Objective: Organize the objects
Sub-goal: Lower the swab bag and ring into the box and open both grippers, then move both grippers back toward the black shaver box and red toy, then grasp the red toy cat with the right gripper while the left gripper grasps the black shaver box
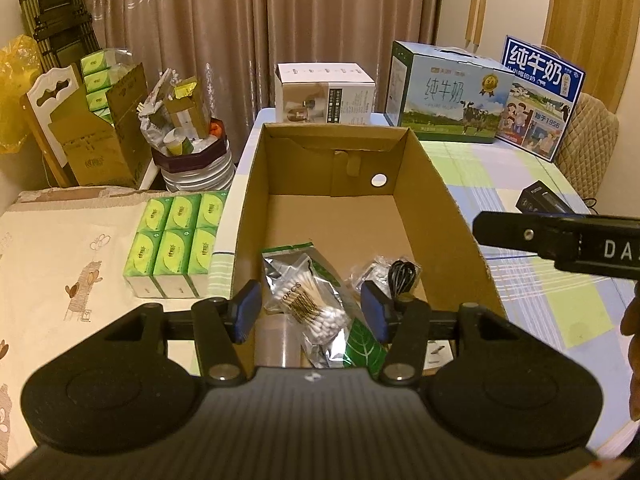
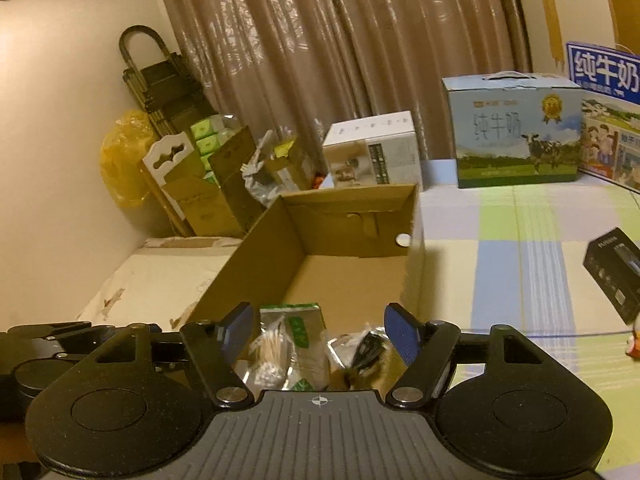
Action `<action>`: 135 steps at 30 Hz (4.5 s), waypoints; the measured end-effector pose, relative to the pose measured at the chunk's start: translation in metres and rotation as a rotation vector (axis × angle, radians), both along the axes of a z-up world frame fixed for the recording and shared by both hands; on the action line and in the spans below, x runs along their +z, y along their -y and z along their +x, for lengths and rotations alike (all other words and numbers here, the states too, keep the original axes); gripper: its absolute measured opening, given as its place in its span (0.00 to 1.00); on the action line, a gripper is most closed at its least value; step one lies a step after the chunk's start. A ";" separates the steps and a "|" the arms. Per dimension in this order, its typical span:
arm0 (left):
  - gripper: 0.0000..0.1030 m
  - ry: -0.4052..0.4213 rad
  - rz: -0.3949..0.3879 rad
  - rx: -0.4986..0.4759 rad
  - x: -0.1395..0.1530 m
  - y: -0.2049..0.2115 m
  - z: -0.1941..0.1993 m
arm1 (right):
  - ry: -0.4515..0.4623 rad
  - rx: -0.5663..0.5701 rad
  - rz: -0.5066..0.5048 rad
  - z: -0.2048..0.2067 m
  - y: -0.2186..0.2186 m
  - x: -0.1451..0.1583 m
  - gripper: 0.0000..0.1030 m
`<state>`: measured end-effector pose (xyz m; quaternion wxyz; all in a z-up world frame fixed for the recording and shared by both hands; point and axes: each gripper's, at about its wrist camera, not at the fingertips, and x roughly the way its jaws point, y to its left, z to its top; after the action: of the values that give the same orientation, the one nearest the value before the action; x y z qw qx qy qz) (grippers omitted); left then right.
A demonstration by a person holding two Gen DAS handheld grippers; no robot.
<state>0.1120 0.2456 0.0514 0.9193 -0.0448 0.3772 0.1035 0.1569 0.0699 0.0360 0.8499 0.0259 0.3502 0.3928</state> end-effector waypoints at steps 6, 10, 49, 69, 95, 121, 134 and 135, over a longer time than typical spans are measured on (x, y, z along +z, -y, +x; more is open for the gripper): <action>0.51 0.007 -0.005 -0.004 0.003 0.009 -0.004 | -0.018 -0.027 -0.025 -0.003 0.014 -0.002 0.67; 0.53 0.013 -0.006 -0.006 0.008 0.016 -0.008 | -0.018 -0.038 -0.017 -0.008 0.026 0.002 0.67; 0.99 0.126 -0.097 -0.261 0.031 0.219 0.015 | 0.000 -0.475 -0.067 -0.014 0.304 0.002 0.67; 0.99 0.018 -0.084 -0.278 -0.066 0.257 0.131 | -0.067 -0.474 -0.099 0.092 0.310 -0.071 0.67; 0.99 -0.015 -0.132 -0.224 -0.140 0.234 0.211 | -0.135 -0.395 -0.185 0.196 0.244 -0.148 0.49; 0.99 -0.035 -0.149 -0.238 -0.149 0.242 0.222 | -0.041 -0.471 -0.229 0.206 0.271 -0.133 0.27; 0.99 -0.019 -0.162 -0.248 -0.150 0.244 0.237 | -0.023 -0.385 -0.234 0.247 0.267 -0.152 0.27; 0.99 -0.018 -0.164 -0.248 -0.150 0.243 0.238 | -0.037 -0.339 -0.199 0.246 0.266 -0.153 0.27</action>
<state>0.3496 0.0023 -0.0989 0.9148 -0.0720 0.3952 -0.0416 0.4033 -0.1963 -0.1169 0.8958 0.0076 0.3933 0.2070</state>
